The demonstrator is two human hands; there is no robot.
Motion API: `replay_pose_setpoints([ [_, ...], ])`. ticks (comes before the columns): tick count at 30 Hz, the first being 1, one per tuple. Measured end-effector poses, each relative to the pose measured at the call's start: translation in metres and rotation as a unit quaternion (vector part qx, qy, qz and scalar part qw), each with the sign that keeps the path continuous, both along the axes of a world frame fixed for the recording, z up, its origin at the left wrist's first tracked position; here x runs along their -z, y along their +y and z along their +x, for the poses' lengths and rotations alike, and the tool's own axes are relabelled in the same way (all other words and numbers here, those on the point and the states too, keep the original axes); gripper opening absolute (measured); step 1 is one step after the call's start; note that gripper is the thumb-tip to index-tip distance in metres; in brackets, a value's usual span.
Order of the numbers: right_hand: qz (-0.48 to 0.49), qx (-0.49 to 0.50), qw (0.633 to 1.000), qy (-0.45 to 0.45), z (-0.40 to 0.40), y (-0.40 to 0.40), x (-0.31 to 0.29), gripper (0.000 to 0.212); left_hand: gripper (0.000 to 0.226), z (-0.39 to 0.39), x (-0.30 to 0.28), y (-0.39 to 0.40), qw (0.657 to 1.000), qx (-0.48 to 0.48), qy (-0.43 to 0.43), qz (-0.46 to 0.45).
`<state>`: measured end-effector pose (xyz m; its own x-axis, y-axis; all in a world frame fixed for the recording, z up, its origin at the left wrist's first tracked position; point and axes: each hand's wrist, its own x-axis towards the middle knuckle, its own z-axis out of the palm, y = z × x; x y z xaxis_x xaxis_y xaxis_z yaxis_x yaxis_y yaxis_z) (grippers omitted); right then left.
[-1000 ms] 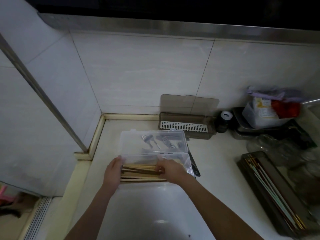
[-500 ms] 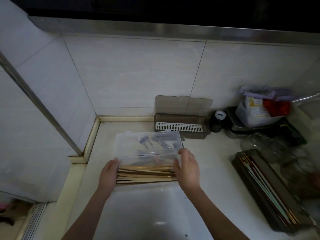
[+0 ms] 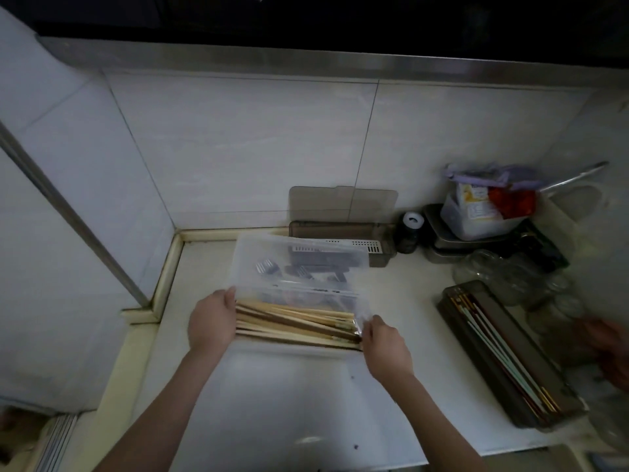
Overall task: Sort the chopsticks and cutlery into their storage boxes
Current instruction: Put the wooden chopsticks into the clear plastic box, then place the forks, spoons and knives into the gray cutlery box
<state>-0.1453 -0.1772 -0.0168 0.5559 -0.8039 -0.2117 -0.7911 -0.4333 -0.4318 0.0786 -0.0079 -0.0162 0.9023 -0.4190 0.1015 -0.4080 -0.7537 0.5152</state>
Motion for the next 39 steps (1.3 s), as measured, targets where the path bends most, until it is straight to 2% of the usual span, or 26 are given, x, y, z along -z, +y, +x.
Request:
replay_pose_setpoints([
  [6, -0.026, 0.124, 0.989, -0.073, -0.068, -0.004, -0.001, 0.027, 0.033, -0.025, -0.024, -0.072, 0.991, 0.117, 0.006, -0.063],
  [9, -0.047, 0.183, 0.979, -0.078, -0.104, -0.006, -0.006, 0.028, 0.017, -0.051, -0.012, -0.11, 0.981, 0.183, 0.052, -0.035],
  [11, -0.043, 0.224, 0.972, -0.052, -0.127, -0.006, -0.007, 0.029, 0.013, -0.071, -0.005, -0.131, 0.966, 0.238, 0.096, -0.04],
  [14, -0.014, 0.298, 0.954, -0.03, -0.154, 0.0, -0.002, 0.029, 0.02, -0.099, 0.002, -0.155, 0.94, 0.294, 0.164, -0.063],
  [19, 0.027, 0.427, 0.903, -0.023, -0.165, 0.014, 0.01, 0.031, 0.051, -0.136, 0.012, -0.169, 0.91, 0.338, 0.235, -0.05],
  [24, 0.048, 0.506, 0.856, -0.093, -0.157, 0.014, 0.012, 0.028, 0.057, -0.151, 0.022, -0.162, 0.85, 0.378, 0.362, -0.062],
  [27, 0.056, 0.517, 0.846, -0.117, -0.153, 0.004, 0.008, 0.02, 0.05, -0.138, 0.035, -0.159, 0.874, 0.369, 0.314, -0.031],
  [33, 0.043, 0.516, 0.854, -0.056, -0.148, -0.007, 0.004, 0.032, 0.023, -0.093, 0.028, -0.161, 0.934, 0.276, 0.213, -0.08],
  [36, 0.01, 0.532, 0.845, -0.06, -0.148, -0.006, 0.007, 0.03, 0.023, -0.069, 0.021, -0.166, 0.957, 0.235, 0.153, -0.072],
  [39, -0.048, 0.515, 0.853, -0.065, -0.147, -0.008, 0.009, 0.037, 0.031, -0.054, 0.017, -0.171, 0.963, 0.211, 0.15, -0.073],
])
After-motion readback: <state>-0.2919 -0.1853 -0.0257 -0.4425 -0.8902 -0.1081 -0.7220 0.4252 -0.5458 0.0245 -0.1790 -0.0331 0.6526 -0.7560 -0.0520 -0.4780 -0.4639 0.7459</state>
